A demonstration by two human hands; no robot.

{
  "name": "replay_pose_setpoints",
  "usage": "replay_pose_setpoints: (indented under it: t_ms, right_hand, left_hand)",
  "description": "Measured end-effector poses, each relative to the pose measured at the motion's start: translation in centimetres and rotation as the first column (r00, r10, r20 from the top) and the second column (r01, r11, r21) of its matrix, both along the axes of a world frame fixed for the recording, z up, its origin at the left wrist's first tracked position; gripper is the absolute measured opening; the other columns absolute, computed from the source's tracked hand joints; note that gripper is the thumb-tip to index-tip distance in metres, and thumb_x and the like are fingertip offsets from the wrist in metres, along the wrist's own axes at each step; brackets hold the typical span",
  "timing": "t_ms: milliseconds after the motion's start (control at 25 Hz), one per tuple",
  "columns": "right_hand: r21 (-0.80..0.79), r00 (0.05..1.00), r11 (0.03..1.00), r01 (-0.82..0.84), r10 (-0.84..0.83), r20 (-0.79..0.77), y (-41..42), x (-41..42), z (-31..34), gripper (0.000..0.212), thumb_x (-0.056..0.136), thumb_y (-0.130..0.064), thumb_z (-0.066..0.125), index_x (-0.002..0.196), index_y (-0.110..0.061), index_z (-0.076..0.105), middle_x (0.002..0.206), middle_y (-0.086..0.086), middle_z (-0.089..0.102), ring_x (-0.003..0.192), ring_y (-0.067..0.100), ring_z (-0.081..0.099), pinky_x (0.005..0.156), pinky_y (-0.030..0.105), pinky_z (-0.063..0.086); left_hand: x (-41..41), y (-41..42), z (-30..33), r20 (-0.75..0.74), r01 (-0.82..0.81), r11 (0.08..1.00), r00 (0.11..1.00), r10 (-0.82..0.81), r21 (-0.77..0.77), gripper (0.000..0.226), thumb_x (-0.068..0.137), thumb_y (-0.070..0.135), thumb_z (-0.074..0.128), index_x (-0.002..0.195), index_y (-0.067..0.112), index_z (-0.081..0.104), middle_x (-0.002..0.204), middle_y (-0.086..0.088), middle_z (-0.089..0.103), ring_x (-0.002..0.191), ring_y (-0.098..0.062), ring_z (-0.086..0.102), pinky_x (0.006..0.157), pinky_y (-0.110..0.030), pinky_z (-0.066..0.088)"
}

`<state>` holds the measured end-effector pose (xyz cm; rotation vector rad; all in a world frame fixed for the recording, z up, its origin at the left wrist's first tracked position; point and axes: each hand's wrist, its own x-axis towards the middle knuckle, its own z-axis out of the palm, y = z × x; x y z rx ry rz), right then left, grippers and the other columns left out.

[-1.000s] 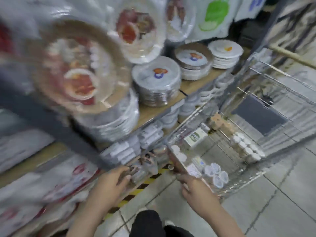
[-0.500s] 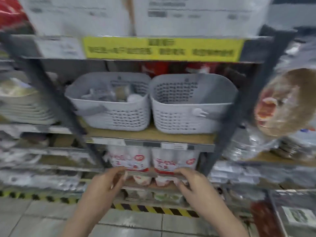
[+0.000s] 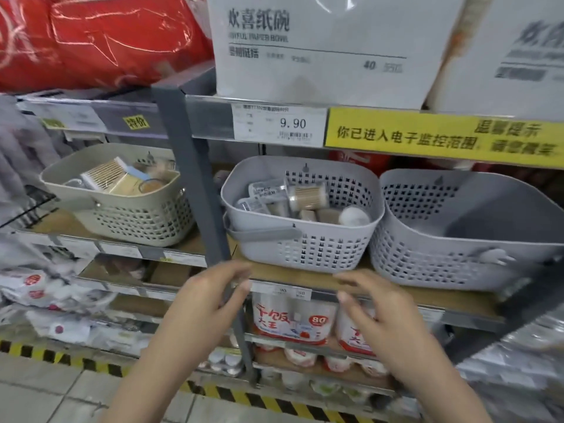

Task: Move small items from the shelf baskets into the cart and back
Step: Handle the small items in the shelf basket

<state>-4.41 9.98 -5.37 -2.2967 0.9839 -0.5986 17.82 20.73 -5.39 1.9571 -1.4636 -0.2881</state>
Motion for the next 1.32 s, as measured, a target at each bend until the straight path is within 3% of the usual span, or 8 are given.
replay_pose_setpoints:
  t_ms: [120, 240, 480, 600, 760, 960, 1120, 1320]
  right_hand:
    - [-0.102, 0.994, 0.990, 0.098, -0.093, 0.055, -3.0, 0.4, 3.1, 0.029, 0.092, -0.026, 0.055, 0.121, -0.028, 0.059, 0.112, -0.023, 0.057, 0.105, -0.006, 0.052, 0.085, 0.006, 0.034]
    - [-0.210, 0.985, 0.963, 0.170, -0.164, 0.047, -7.3, 1.4, 5.7, 0.030, 0.092, -0.021, 0.057, 0.121, -0.018, 0.061, 0.111, -0.008, 0.063, 0.103, 0.008, 0.057, 0.080, 0.016, 0.038]
    - [-0.130, 0.794, 0.991, 0.025, -0.099, -0.600, -13.6, 5.8, 6.0, 0.053, 0.087, -0.057, 0.053, 0.127, -0.023, 0.051, 0.130, 0.001, 0.057, 0.111, 0.022, 0.056, 0.087, 0.033, 0.047]
    - [0.028, 0.726, 0.999, 0.046, -0.014, -0.688, -14.0, 6.7, 5.3, 0.061, 0.077, -0.072, 0.053, 0.123, -0.030, 0.057, 0.123, -0.007, 0.062, 0.106, 0.018, 0.059, 0.082, 0.026, 0.046]
    - [0.059, 0.696, 0.996, 0.069, -0.006, -0.718, -14.4, 7.4, 5.1, 0.045, 0.079, -0.054, 0.064, 0.115, -0.027, 0.064, 0.114, -0.003, 0.067, 0.099, 0.018, 0.062, 0.087, 0.031, 0.052]
    - [-0.145, 0.781, 0.976, 0.159, -0.215, -0.587, -12.4, 7.1, 6.1, 0.039, 0.080, -0.054, 0.060, 0.107, -0.026, 0.062, 0.110, -0.003, 0.065, 0.107, 0.021, 0.059, 0.096, 0.035, 0.041]
    - [-0.303, 0.870, 0.896, 0.325, -0.409, -0.274, -11.0, 6.0, 6.9, 0.037, 0.083, -0.052, 0.060, 0.104, -0.022, 0.064, 0.107, 0.002, 0.068, 0.099, 0.023, 0.061, 0.081, 0.031, 0.045]
    - [0.066, 0.884, 0.926, 0.371, -0.374, 0.282, -8.3, 4.1, 5.9, 0.039, 0.074, -0.023, 0.077, 0.102, -0.038, 0.055, 0.093, -0.028, 0.060, 0.083, -0.012, 0.058, 0.067, 0.006, 0.043]
  left_hand:
    - [0.7, -5.0, 3.0, 0.060, 0.126, 0.988, 0.991, -0.121, -0.094, 0.029, 0.094, 0.027, 0.051, 0.122, 0.026, 0.060, 0.111, 0.022, 0.060, 0.099, 0.014, 0.053, 0.082, -0.005, 0.039]
    - [1.5, -11.8, 5.4, 0.088, 0.175, 0.976, 0.982, -0.165, -0.132, 0.029, 0.094, 0.017, 0.053, 0.121, 0.016, 0.061, 0.115, 0.005, 0.066, 0.105, -0.008, 0.059, 0.086, -0.015, 0.041]
    - [3.1, -23.2, 3.6, 0.325, 0.233, 0.928, 0.888, -0.325, 0.290, 0.044, 0.092, 0.024, 0.057, 0.133, 0.014, 0.046, 0.132, -0.007, 0.053, 0.119, -0.026, 0.051, 0.099, -0.034, 0.041]
    - [3.7, -24.9, 1.8, 0.399, 0.258, 0.887, 0.820, -0.410, 0.383, 0.060, 0.080, 0.028, 0.071, 0.133, 0.017, 0.046, 0.134, -0.008, 0.051, 0.121, -0.029, 0.049, 0.101, -0.034, 0.040]
    - [3.8, -25.2, 1.2, 0.550, 0.198, 0.907, 0.739, -0.388, 0.373, 0.062, 0.079, 0.018, 0.069, 0.135, 0.013, 0.043, 0.140, -0.013, 0.046, 0.127, -0.032, 0.044, 0.103, -0.035, 0.039]
    - [3.3, -23.6, 3.3, 0.324, 0.235, 0.903, 0.876, -0.358, 0.360, 0.045, 0.082, 0.024, 0.069, 0.123, 0.017, 0.051, 0.130, -0.006, 0.053, 0.117, -0.025, 0.051, 0.085, -0.025, 0.039]
    - [3.5, -20.1, 5.1, -0.048, 0.161, 0.983, 0.986, -0.157, 0.093, 0.021, 0.083, 0.025, 0.067, 0.077, 0.026, 0.047, 0.075, 0.007, 0.056, 0.068, -0.003, 0.050, 0.057, -0.008, 0.038]
    - [4.0, -16.0, 5.0, -0.284, -0.007, 0.979, 0.957, -0.053, -0.205, 0.029, 0.060, 0.040, 0.068, 0.084, 0.037, 0.052, 0.087, 0.018, 0.060, 0.088, -0.005, 0.060, 0.076, -0.023, 0.048]
